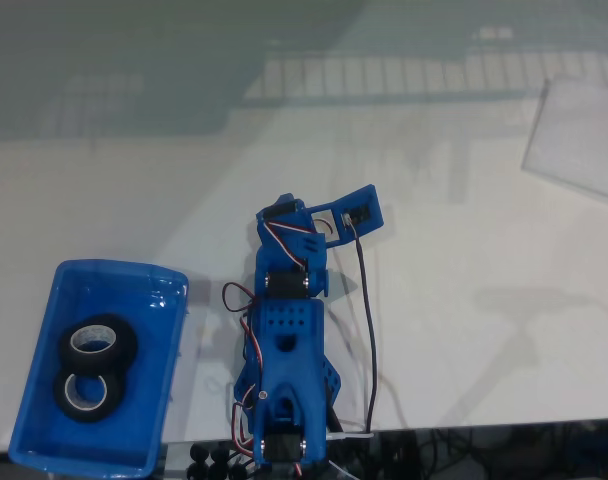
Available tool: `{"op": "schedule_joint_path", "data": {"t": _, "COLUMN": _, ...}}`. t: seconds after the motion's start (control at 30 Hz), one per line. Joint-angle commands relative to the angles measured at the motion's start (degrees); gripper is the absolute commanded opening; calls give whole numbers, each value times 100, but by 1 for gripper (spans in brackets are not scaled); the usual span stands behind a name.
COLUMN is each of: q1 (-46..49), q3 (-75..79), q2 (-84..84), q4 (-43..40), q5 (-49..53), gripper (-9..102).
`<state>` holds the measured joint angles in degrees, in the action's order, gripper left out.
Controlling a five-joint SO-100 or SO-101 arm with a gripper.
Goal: Grasp all tape and put them in the bin.
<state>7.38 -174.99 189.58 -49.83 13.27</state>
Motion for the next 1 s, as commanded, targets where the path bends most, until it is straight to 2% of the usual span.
{"op": "schedule_joint_path", "data": {"t": 0.0, "q1": 18, "q3": -114, "q2": 88, "q4": 44, "q5": -185, "gripper": 0}}
{"op": "schedule_joint_path", "data": {"t": 0.23, "q1": 167, "q3": -114, "q2": 88, "q4": 44, "q5": -650, "gripper": 0}}
{"op": "schedule_joint_path", "data": {"t": 0.97, "q1": 167, "q3": -114, "q2": 88, "q4": 44, "q5": -650, "gripper": 0}}
